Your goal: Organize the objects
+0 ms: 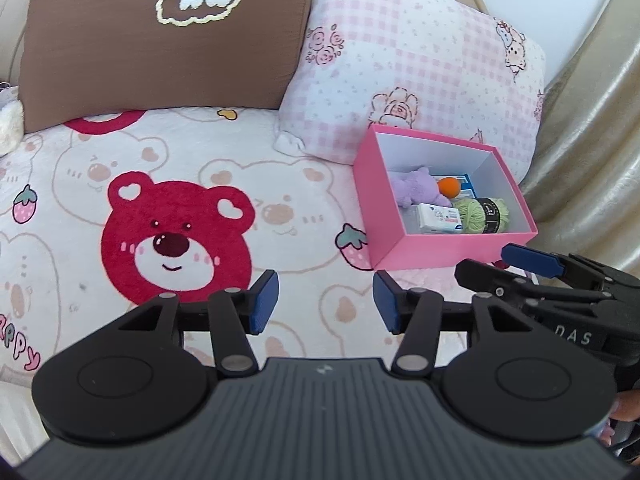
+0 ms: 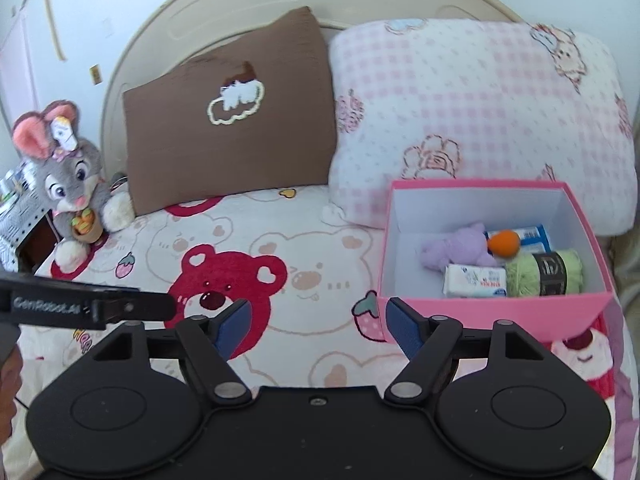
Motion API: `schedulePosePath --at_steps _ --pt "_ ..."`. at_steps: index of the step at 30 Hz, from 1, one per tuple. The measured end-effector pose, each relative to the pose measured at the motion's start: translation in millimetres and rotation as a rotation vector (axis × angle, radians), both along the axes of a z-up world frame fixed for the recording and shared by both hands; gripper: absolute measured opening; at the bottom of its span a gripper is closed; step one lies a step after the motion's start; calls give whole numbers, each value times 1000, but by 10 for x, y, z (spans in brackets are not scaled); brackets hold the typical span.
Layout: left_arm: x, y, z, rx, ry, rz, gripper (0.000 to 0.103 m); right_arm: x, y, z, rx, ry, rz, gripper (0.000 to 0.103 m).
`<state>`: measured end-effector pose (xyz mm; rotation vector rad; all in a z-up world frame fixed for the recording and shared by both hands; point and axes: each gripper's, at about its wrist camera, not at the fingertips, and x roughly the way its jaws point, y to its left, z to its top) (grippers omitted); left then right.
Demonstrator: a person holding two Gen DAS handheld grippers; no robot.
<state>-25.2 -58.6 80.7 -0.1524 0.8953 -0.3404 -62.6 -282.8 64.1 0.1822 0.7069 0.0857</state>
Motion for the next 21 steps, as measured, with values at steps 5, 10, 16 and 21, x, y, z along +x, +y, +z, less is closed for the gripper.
schedulePosePath --at_steps 5,10,16,21 --pt "-22 121 -18 4 -15 31 57 21 111 -61 -64 38 -23 85" --pt "11 202 -86 10 2 58 61 35 136 -111 -93 74 -61 93" --pt "36 200 -173 29 26 75 67 93 150 -173 -116 156 -129 95" --pt "62 151 -228 61 26 95 83 140 126 -212 -137 186 -190 95"
